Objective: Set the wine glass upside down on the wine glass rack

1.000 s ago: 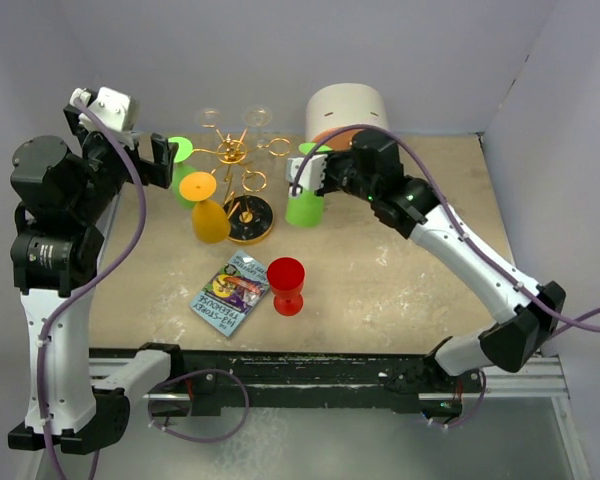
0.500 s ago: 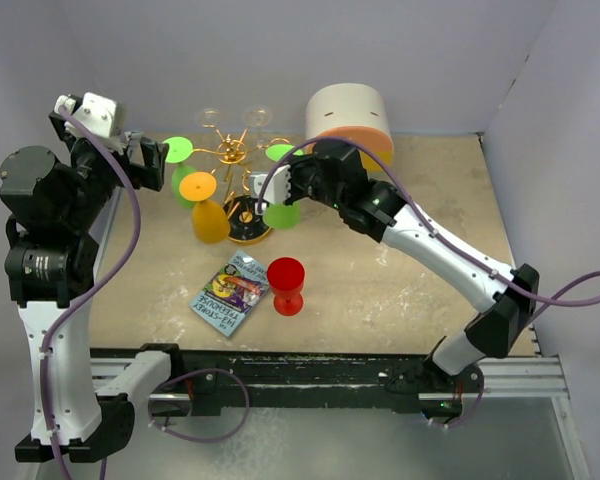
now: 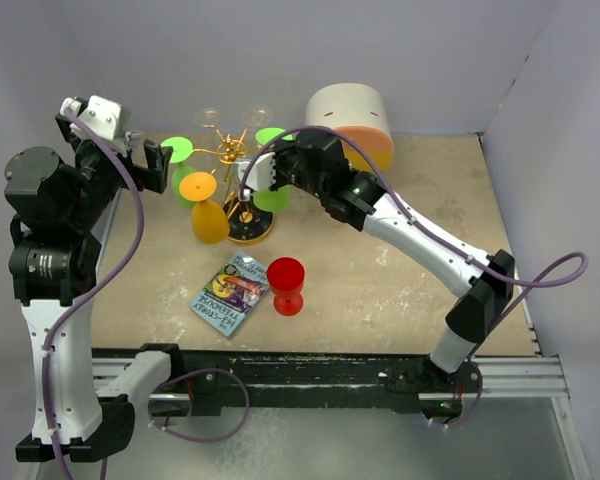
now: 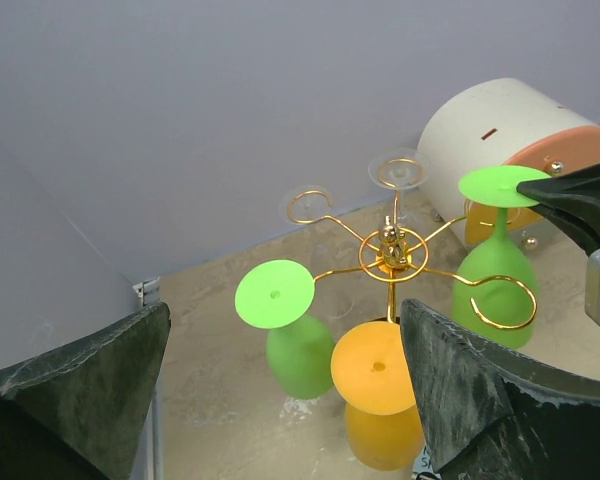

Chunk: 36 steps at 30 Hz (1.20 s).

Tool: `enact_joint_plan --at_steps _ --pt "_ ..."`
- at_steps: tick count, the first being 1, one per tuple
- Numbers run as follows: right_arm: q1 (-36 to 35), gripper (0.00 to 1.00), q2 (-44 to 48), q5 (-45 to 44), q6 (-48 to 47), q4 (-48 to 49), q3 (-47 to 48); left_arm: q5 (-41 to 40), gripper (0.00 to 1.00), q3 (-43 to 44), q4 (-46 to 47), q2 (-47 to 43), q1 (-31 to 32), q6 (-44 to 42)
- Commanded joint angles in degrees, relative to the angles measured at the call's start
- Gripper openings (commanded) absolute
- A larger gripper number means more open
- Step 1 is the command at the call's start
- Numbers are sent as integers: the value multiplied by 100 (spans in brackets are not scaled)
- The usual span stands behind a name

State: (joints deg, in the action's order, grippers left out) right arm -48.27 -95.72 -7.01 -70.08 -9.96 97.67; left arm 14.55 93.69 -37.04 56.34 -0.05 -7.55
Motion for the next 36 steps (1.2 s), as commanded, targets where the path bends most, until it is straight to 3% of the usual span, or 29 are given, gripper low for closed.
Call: enact_joint_plan --at_steps 1,16,36 --pt "-24 0 -115 -120 -130 366 504 109 99 -54 316 -46 -82 70" --pt "-25 0 -681 -263 -15 424 925 136 99 -15 315 -69 -100 79" --pt "24 0 -376 -542 15 451 457 177 99 -94 332 -114 -109 38"
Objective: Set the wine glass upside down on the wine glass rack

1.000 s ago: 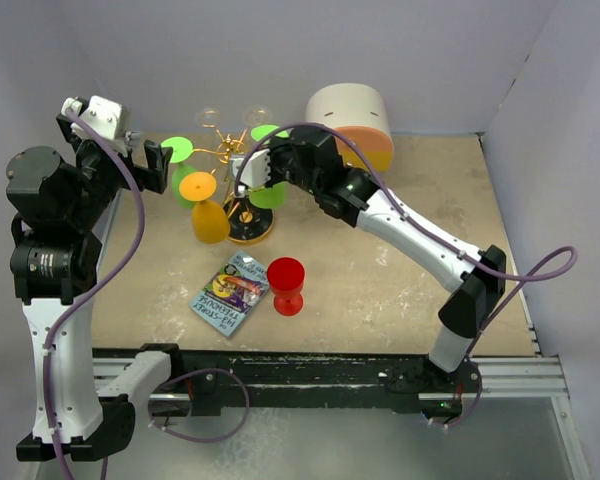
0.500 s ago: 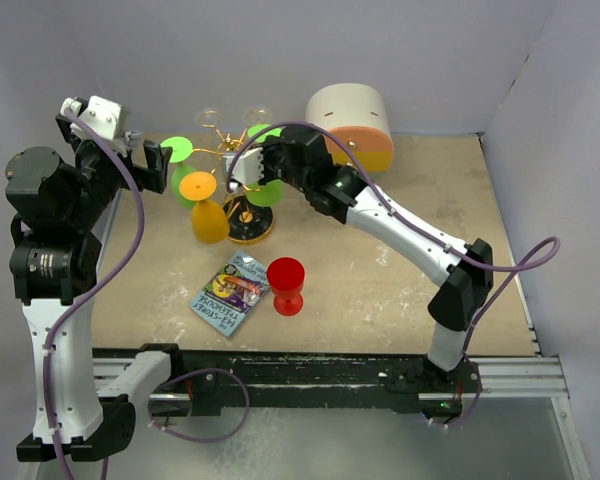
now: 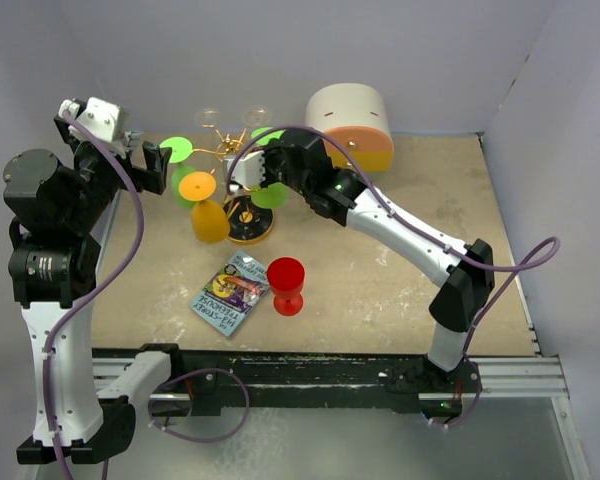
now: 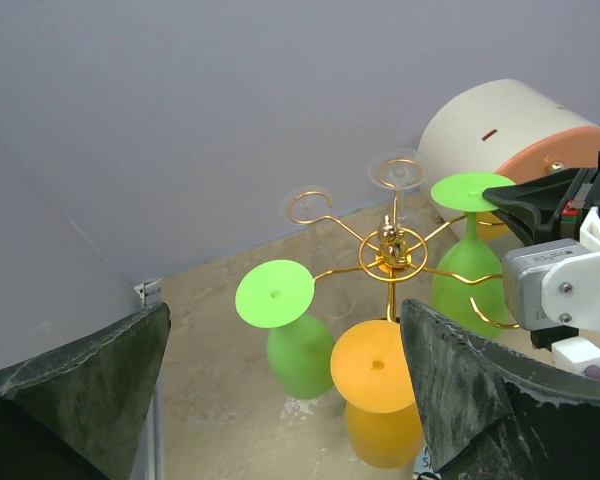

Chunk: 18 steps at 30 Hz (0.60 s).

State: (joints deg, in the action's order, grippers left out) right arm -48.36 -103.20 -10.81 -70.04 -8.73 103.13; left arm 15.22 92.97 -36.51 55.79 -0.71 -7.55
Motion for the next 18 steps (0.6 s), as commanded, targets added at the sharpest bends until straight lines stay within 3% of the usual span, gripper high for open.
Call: enact_joint_plan --at_steps 1,18 --pt "34 0 390 -159 25 328 -111 112 99 -16 277 -67 -43 35" --pt "144 0 710 -123 173 319 -462 172 99 -65 291 -87 -53 -7"
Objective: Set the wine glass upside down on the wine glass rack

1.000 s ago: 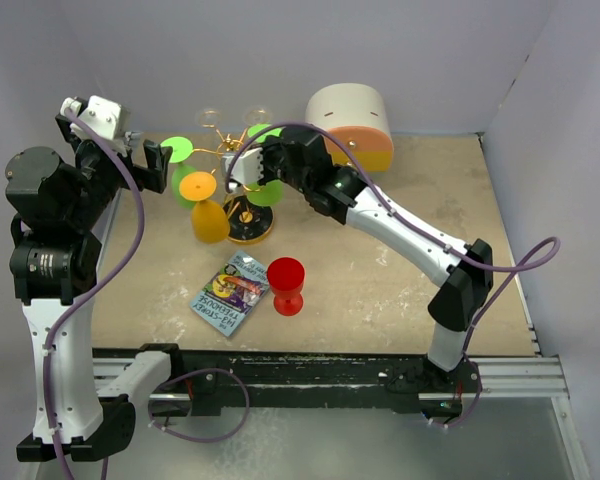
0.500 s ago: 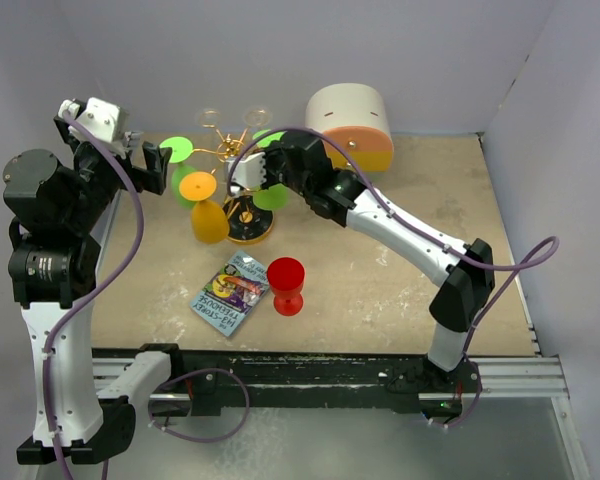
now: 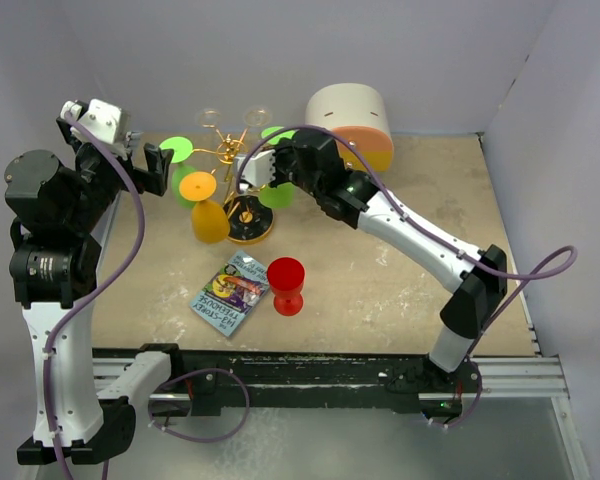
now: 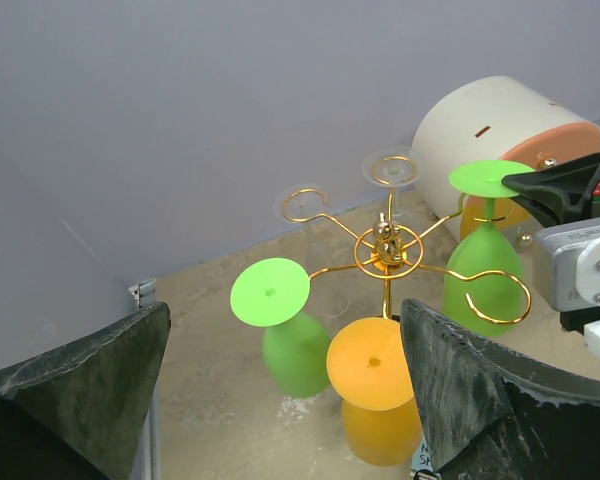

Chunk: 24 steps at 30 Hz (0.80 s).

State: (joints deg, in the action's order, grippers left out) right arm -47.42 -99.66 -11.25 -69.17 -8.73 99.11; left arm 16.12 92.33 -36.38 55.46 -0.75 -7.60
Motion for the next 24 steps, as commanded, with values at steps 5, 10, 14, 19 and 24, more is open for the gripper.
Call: enact_joint_plan --at_steps 5,10,14,19,24 --pt "95 0 398 -71 121 337 -147 110 99 -23 279 -60 -48 -5" --pt "143 3 420 -71 130 400 -295 164 99 -38 284 -70 -48 -5" --pt "174 5 447 -21 170 434 -384 189 99 -52 274 -80 -48 -56" --pt "189 7 493 27 256 412 -434 400 99 -54 138 -36 -48 -168" --pt "194 11 575 20 291 488 -618 663 99 -84 77 -10 -48 -240"
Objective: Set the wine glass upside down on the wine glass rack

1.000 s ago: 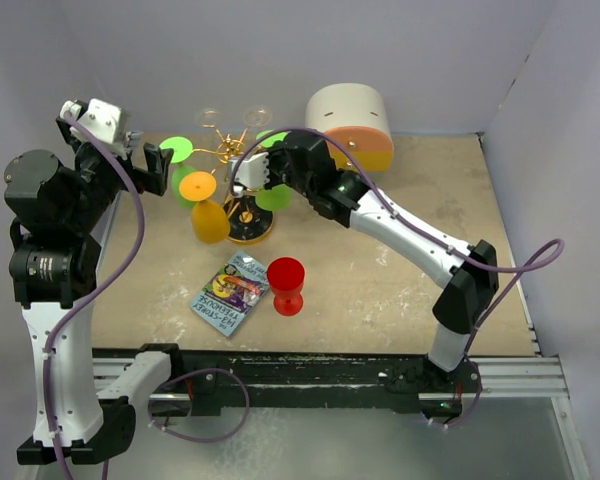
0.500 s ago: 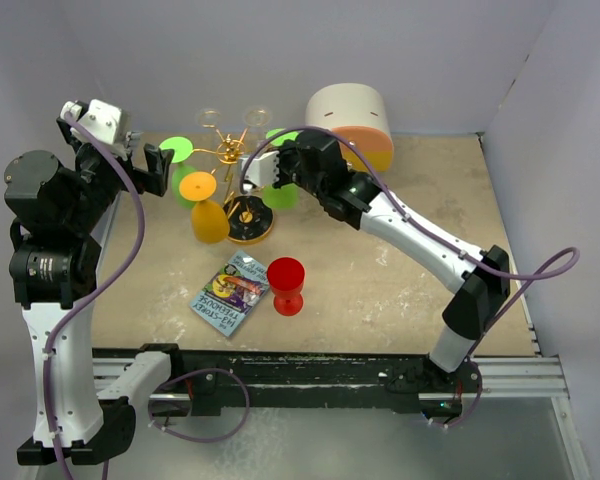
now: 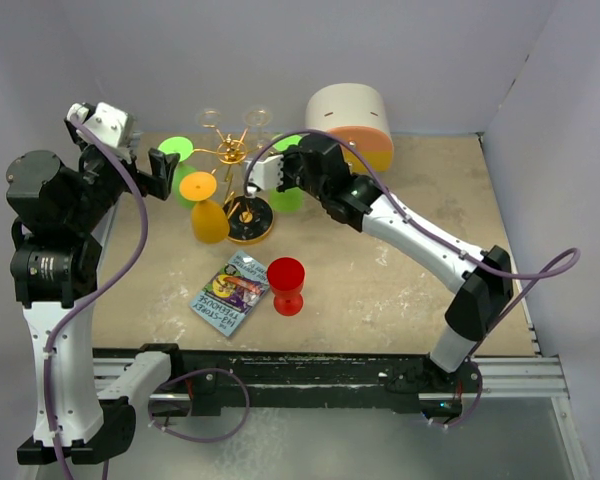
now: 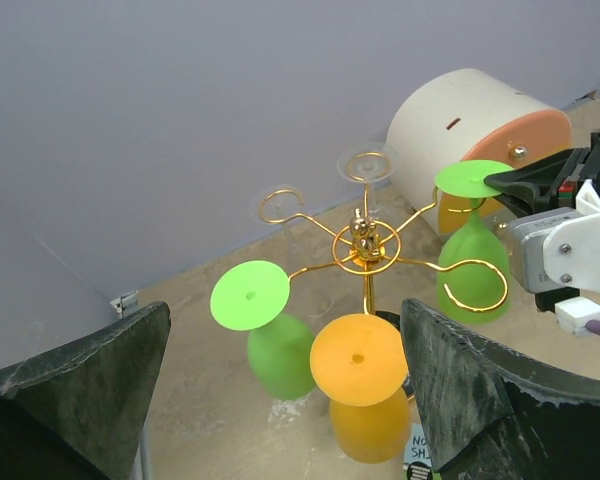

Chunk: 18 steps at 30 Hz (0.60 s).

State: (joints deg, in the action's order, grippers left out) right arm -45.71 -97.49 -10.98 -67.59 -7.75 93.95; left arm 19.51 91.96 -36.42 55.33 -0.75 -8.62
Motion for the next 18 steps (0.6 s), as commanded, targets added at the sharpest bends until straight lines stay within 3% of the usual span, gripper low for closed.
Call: enact_joint_plan --at_steps 1,10,18 --pt "16 12 374 -9 148 419 -141 352 99 -53 65 14 -48 -146" --pt "27 22 448 -20 238 438 -216 596 99 -26 -142 86 -48 -244" --pt "26 35 618 -60 429 419 -381 1379 99 -109 -409 151 -39 -353"
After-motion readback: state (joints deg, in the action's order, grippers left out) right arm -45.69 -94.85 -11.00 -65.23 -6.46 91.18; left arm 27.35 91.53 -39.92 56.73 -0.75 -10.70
